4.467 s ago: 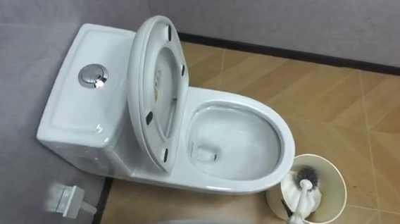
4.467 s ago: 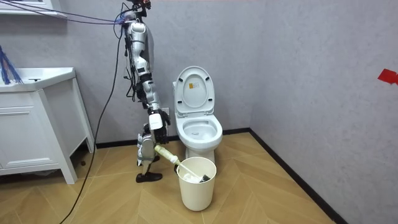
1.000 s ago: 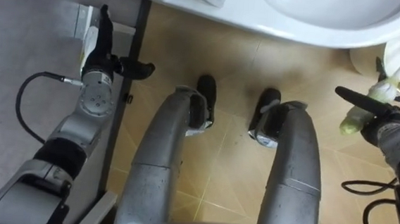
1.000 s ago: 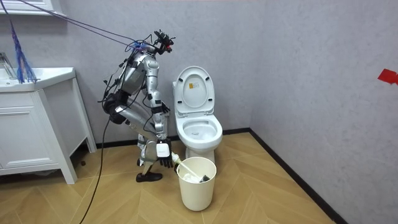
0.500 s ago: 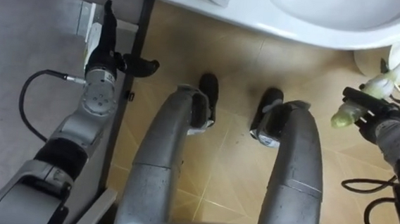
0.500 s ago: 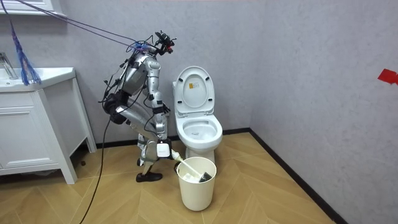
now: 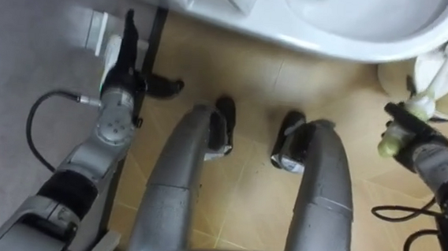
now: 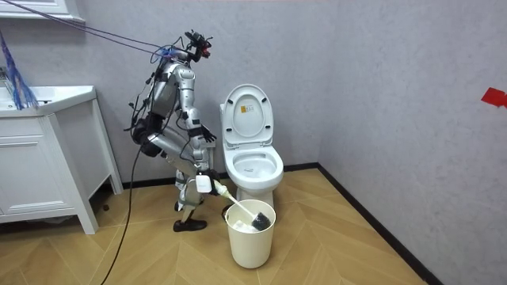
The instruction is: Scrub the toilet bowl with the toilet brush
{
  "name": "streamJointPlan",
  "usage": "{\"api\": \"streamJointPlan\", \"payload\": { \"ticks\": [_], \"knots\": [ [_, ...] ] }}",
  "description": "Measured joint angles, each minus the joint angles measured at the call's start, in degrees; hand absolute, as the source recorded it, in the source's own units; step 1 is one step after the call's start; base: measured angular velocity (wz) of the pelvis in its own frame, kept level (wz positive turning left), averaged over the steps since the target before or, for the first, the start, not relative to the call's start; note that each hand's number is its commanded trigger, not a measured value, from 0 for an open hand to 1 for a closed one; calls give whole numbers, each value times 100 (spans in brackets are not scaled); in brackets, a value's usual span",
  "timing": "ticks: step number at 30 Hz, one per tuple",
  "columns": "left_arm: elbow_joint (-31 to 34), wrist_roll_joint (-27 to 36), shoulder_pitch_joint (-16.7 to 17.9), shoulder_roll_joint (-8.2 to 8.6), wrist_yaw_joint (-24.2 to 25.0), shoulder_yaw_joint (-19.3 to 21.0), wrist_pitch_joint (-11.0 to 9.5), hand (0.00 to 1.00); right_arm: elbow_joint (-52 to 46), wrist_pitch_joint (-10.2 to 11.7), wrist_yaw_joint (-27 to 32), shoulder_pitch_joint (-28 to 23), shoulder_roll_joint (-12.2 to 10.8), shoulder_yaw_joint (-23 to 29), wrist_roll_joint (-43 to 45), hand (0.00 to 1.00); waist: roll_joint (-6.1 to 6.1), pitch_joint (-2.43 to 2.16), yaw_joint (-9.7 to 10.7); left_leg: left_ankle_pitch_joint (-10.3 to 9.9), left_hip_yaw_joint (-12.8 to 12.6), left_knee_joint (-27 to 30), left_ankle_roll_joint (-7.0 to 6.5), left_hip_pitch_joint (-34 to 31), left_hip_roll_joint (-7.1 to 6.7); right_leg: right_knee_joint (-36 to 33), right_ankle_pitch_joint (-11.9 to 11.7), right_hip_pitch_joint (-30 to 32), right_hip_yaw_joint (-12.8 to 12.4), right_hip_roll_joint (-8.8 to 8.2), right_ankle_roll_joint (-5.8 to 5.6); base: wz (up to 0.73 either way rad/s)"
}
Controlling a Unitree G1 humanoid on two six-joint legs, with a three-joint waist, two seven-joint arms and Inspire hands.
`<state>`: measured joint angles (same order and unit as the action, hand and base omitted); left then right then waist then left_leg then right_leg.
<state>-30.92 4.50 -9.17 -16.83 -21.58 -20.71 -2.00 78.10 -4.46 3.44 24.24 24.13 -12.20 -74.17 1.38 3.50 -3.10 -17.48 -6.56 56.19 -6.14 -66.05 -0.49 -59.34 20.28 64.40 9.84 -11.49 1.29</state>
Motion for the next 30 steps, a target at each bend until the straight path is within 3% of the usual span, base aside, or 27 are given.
{"api": "streamJointPlan", "payload": {
  "ticks": [6,11,13,15,20,25,30],
  "knots": [
    [-123,-20,334,121,18,21,-5,0,91,19,-59,-518,-373,333,-564,100,-53,-10,8,106,36,-652,-14,955,-24,733,-153,-1012,104,72,-102,-2],
    [-203,-28,520,146,106,52,-12,0,122,66,-64,-870,-444,573,-691,100,-107,-33,10,126,65,-1120,-15,1744,-27,1305,-246,-1849,144,169,-187,0],
    [-256,-36,641,160,140,87,-38,0,141,90,-94,-996,-485,749,-727,100,-152,-55,29,127,63,-1338,-12,2117,-36,1533,-277,-2221,132,205,-224,0],
    [-387,-35,837,168,209,297,-92,0,213,94,-113,-1064,-585,1005,-761,100,-237,-131,153,149,71,-1663,21,2592,-29,1917,-336,-2711,154,275,-252,-4],
    [-361,-352,1313,253,297,562,-77,0,199,194,-236,-1585,-754,1423,-906,100,-343,-237,293,307,211,-2534,90,3644,-56,2975,-571,-3890,341,419,-293,8],
    [-288,-944,1763,366,581,996,-62,0,176,203,-344,-2149,-981,1765,-827,100,-359,-295,353,378,390,-3180,163,4543,-94,3770,-703,-4948,605,513,-312,16],
    [275,-1423,2316,462,630,1412,-48,0,173,217,-358,-2484,-1055,1944,-749,100,-370,-305,381,418,491,-3609,229,5233,-120,4346,-805,-5697,712,608,-330,10]
  ]
}}
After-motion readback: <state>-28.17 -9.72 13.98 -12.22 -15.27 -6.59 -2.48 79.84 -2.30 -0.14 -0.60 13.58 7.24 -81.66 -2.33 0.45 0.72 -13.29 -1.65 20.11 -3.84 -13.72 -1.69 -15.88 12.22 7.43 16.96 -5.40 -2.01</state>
